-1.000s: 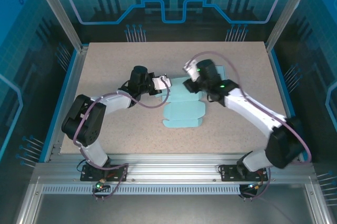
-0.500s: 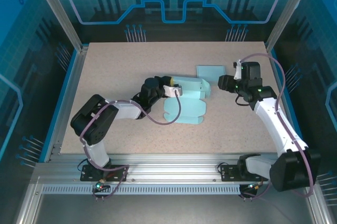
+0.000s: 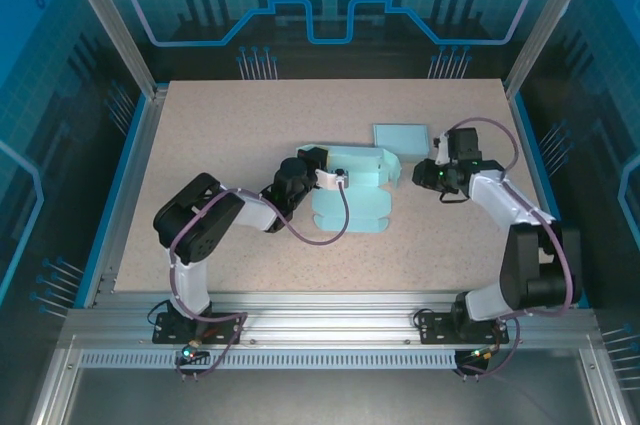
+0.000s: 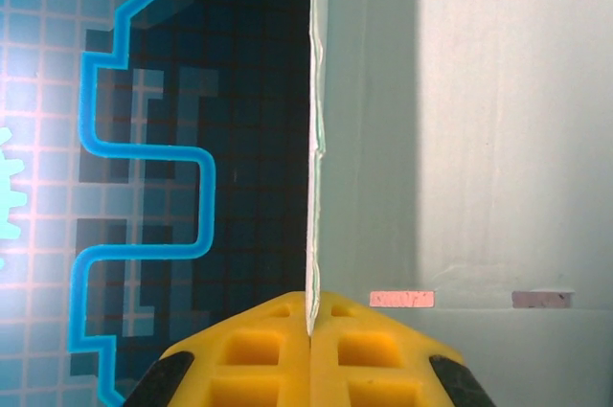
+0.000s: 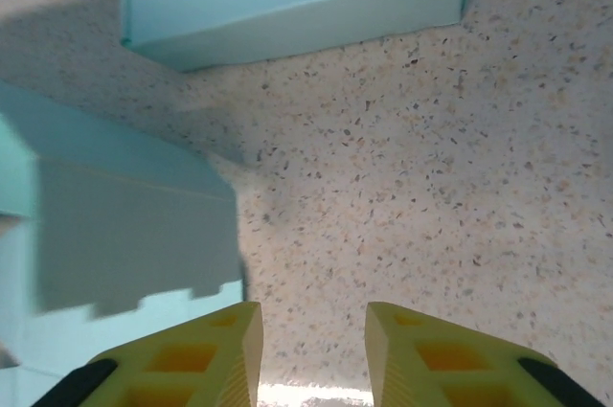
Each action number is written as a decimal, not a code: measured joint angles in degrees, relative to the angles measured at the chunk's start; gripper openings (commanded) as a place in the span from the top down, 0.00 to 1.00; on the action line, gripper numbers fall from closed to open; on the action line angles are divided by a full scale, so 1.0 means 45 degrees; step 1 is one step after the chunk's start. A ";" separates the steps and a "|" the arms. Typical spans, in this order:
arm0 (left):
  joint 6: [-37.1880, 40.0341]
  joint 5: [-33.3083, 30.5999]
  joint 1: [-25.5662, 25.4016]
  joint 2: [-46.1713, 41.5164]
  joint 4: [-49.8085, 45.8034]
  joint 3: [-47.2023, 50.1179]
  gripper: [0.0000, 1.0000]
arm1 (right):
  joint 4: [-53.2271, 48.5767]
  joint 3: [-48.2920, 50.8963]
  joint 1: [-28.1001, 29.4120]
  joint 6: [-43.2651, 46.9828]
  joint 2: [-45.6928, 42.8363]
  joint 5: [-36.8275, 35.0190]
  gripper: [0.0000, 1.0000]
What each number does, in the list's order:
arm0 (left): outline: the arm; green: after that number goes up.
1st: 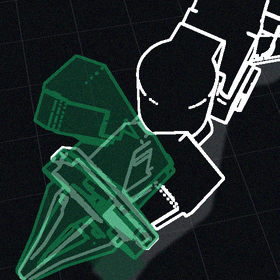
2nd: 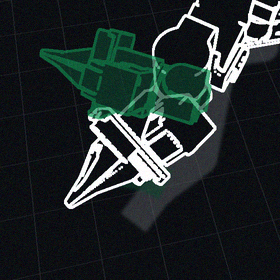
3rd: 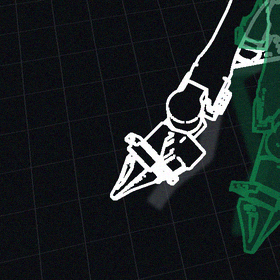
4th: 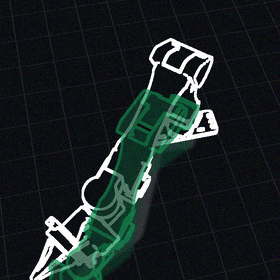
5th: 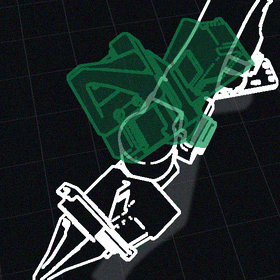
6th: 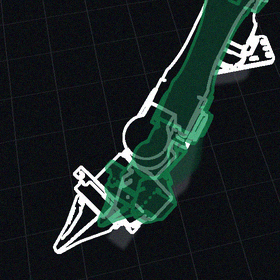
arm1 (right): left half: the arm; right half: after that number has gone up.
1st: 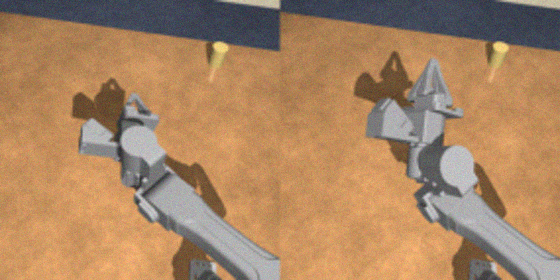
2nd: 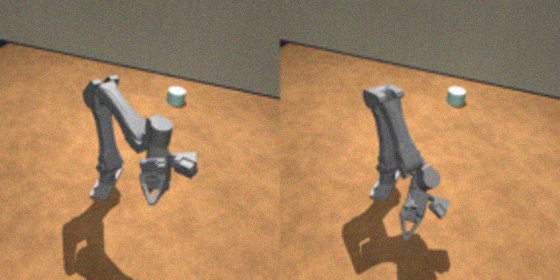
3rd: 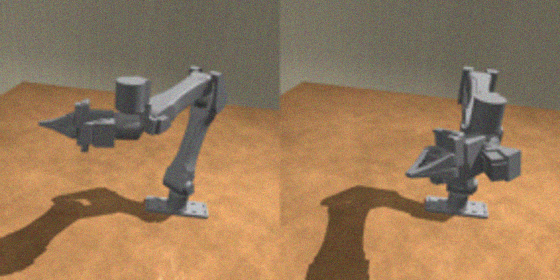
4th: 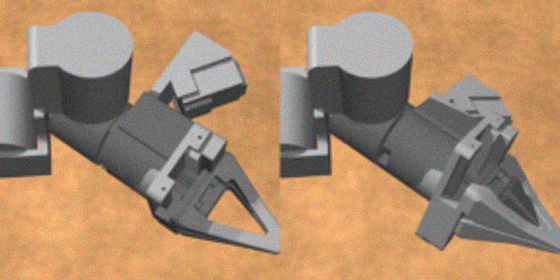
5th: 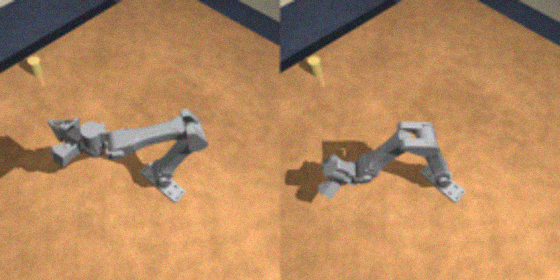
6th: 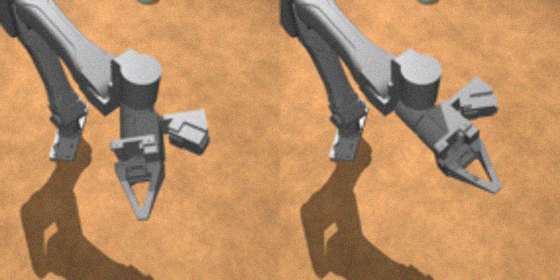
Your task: Fold the paper box
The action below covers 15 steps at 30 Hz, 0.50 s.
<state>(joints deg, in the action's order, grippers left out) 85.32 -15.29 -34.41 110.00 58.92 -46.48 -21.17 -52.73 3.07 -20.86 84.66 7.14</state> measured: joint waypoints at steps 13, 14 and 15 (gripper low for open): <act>0.0136 -0.0277 0.0000 0.0000 0.0767 0.0155 1.00 | 0.1302 -0.1637 0.2161 0.0554 0.2909 -0.1962 0.68; 0.0141 -0.0316 0.0000 0.0005 0.0797 0.0155 1.00 | 0.1413 -0.1627 0.2249 0.0602 0.2919 -0.1977 0.67; 0.0146 -0.0335 0.0000 0.0010 0.0865 0.0155 1.00 | 0.1637 -0.1559 0.2356 0.0651 0.2914 -0.1977 0.67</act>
<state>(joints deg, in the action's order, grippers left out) 85.97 -16.80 -34.41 110.04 62.81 -45.78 -13.80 -59.75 13.67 -17.93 97.78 -1.76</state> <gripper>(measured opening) 0.059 0.325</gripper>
